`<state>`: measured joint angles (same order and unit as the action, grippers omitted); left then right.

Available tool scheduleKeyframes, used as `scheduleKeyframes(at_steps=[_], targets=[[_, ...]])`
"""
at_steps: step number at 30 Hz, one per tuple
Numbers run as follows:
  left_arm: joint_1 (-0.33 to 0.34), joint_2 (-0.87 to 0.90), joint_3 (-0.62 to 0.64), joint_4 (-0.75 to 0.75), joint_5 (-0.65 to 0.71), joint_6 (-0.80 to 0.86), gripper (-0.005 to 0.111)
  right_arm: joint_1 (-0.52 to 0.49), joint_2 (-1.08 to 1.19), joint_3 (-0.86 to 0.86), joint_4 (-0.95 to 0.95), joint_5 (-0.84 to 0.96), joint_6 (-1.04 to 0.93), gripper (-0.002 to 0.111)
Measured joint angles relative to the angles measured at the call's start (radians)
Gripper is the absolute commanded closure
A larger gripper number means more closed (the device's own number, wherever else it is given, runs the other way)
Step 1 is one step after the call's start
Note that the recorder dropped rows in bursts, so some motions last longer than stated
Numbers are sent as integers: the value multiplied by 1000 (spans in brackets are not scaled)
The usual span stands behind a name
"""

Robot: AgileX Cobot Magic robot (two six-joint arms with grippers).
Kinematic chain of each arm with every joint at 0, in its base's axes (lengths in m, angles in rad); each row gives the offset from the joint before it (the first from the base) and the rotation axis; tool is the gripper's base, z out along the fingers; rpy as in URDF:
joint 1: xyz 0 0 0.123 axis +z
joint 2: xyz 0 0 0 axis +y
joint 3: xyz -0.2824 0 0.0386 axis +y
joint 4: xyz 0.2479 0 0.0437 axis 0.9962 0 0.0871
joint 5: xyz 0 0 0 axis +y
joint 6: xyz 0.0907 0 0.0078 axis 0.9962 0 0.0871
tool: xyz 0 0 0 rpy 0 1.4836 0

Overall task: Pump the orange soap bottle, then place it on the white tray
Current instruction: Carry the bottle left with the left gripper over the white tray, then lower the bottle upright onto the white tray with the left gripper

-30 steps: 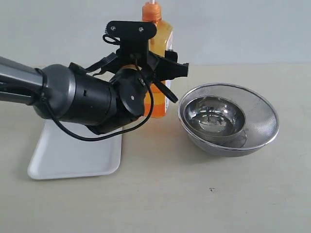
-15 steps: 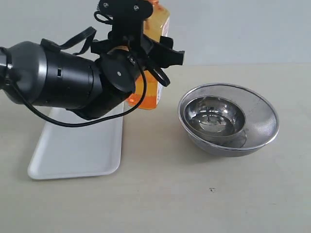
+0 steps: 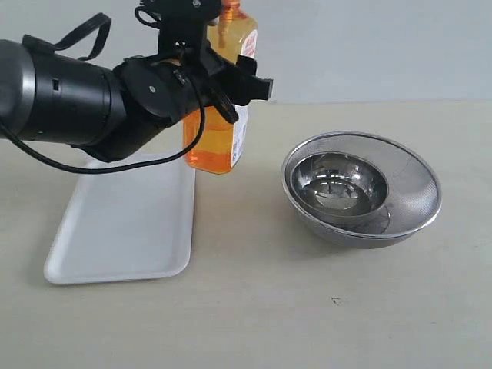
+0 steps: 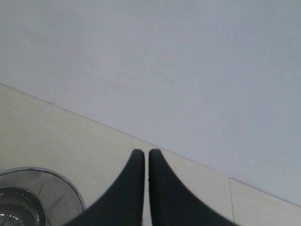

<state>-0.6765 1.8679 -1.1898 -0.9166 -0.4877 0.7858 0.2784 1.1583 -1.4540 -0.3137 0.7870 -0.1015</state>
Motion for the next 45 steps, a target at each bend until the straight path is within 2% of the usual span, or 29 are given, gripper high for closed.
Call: scheduleKeyframes(at_steps=[10, 13, 21, 26, 29, 37, 45], targets=[[93, -29, 0, 25, 99, 0, 102, 0, 0, 0, 0, 0, 0, 108], [149, -57, 0, 55, 154, 0, 102, 0, 0, 0, 0, 0, 0, 108], [240, -95, 2, 64, 241, 0, 102, 0, 0, 0, 0, 0, 0, 108], [293, -179, 109, 71, 238, 0, 102, 0, 0, 0, 0, 0, 0, 108], [295, -244, 207, 71, 182, -33, 102, 0, 0, 0, 0, 0, 0, 108], [295, -312, 291, 88, 149, -103, 102, 0, 0, 0, 0, 0, 0, 108], [295, -330, 393, 255, 68, -335, 102, 0, 0, 0, 0, 0, 0, 108]])
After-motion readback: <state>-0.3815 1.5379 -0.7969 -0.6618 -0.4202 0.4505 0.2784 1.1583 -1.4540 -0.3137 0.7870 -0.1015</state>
